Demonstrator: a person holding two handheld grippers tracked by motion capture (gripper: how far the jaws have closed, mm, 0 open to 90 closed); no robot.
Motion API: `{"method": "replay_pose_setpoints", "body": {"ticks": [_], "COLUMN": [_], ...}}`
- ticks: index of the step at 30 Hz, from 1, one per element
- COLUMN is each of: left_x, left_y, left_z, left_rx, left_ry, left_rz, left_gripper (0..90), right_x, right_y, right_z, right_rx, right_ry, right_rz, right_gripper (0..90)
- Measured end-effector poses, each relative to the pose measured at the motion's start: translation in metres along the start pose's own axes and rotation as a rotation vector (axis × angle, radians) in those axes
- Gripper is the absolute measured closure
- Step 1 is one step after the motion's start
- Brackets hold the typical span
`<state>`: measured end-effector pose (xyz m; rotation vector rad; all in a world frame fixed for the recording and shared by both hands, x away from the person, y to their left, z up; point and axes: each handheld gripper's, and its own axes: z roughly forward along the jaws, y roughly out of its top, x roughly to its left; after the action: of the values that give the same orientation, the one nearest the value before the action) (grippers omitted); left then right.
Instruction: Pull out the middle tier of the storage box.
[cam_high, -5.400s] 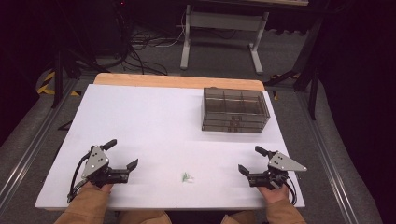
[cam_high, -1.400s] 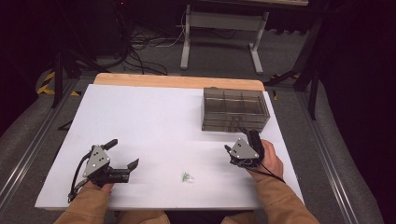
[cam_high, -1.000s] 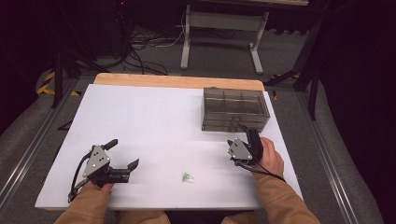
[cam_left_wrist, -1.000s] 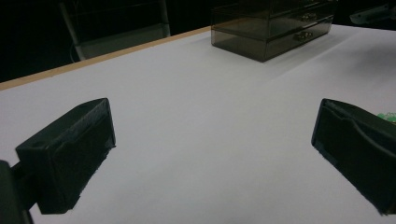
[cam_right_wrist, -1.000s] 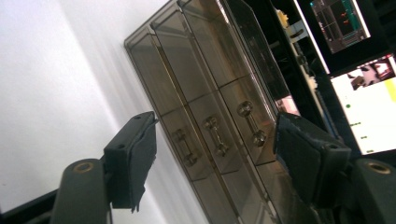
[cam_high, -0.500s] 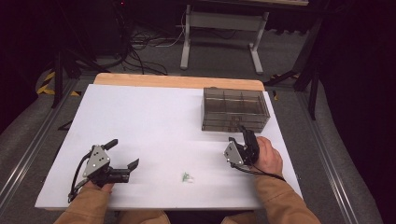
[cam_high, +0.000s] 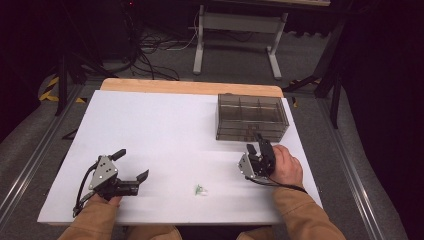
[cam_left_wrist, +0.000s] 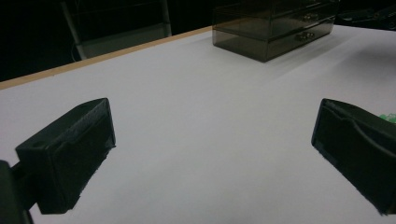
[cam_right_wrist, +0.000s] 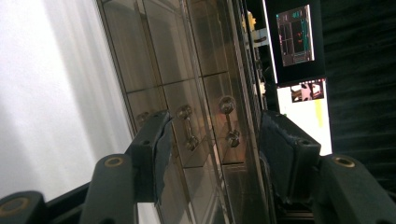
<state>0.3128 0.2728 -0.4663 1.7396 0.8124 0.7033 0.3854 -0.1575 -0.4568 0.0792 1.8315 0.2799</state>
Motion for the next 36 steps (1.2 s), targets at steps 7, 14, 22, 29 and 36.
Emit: {"method": "replay_pose_setpoints", "body": {"ticks": [7, 14, 22, 29, 36], "left_x": [0.000, 0.000, -0.001, -0.001, -0.001], "left_y": [0.000, 0.000, 0.000, 0.000, 0.000], "left_z": [0.000, 0.000, 0.000, 0.000, 0.000], "left_rx": [-0.002, -0.001, 0.007, 0.005, 0.005], "left_ry": [0.000, 0.000, -0.003, -0.004, -0.005], "left_rz": [-0.001, 0.000, 0.003, 0.001, 0.002], "left_gripper": [0.5, 0.5, 0.6, 0.5, 0.5], "right_x": [0.004, 0.008, 0.011, 0.015, 0.019], "right_y": [0.000, 0.001, 0.002, 0.002, 0.001], "right_z": [0.002, 0.005, 0.008, 0.012, 0.015], "right_rx": [0.012, 0.030, 0.043, 0.055, 0.069], "right_ry": [-0.013, -0.026, -0.043, -0.058, -0.081], "right_rz": [-0.053, -0.093, -0.137, -0.162, -0.200], "right_gripper": [46.6, 48.3, 49.9, 50.9, 52.9]}}
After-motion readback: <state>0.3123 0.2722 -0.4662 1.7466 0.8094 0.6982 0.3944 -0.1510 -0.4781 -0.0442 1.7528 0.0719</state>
